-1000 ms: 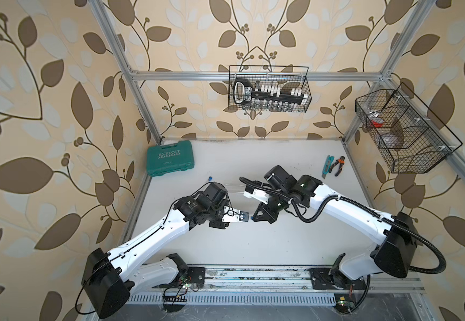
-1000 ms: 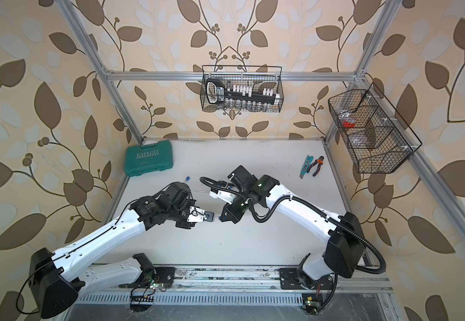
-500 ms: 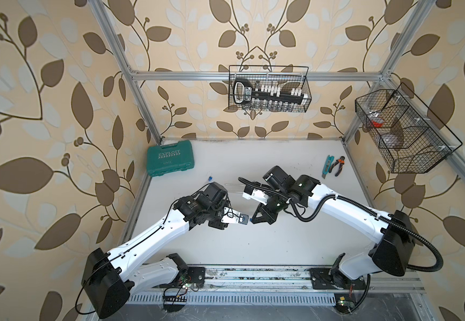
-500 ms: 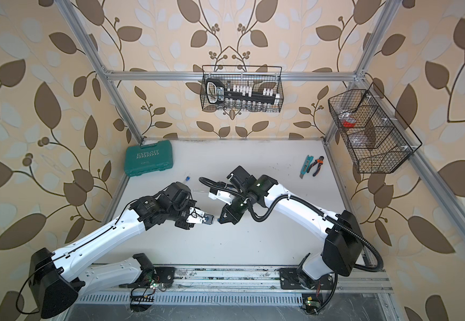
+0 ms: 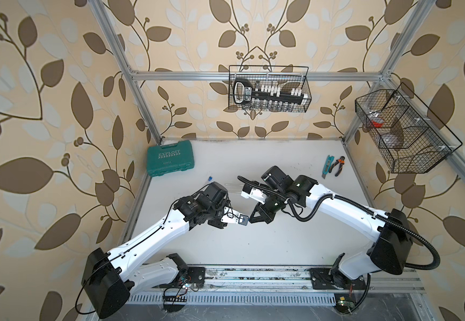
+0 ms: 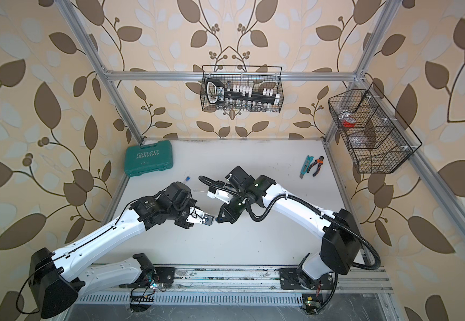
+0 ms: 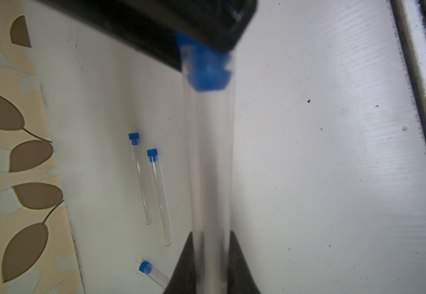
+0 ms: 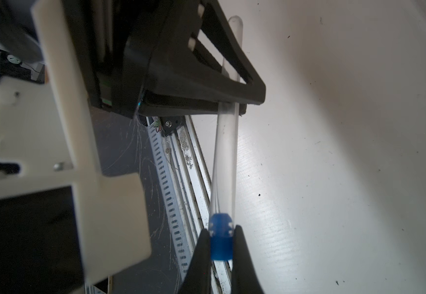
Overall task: Insert stoppers into test tubes
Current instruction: Insert the stopper into the test tube.
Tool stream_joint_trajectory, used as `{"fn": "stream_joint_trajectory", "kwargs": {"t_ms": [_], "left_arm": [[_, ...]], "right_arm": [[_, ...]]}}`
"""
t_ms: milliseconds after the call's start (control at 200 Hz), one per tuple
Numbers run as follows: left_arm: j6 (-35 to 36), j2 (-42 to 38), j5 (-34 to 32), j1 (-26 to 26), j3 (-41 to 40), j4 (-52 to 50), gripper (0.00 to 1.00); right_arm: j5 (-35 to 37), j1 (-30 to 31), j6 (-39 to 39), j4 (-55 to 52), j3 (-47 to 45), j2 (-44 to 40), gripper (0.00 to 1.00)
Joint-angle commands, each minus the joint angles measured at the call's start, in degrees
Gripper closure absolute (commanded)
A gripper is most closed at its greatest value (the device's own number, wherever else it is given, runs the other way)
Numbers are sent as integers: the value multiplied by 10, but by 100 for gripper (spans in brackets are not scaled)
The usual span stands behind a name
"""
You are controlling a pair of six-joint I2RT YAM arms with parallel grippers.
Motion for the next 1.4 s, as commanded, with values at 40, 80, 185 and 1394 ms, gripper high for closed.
{"fn": "stream_joint_trajectory", "kwargs": {"t_ms": [40, 80, 185, 1394], "left_arm": [[14, -13, 258, -70, 37, 160, 100], [17, -13, 256, -71, 36, 158, 100], [23, -11, 250, -71, 36, 148, 100], [-694, -55, 159, -18, -181, 643, 100]], "right_arm": [[53, -5, 35, 312, 5, 28, 91], [46, -8, 43, 319, 5, 29, 90], [27, -14, 64, 344, 1, 25, 80], [-283, -247, 627, 276, -73, -160, 47]]}}
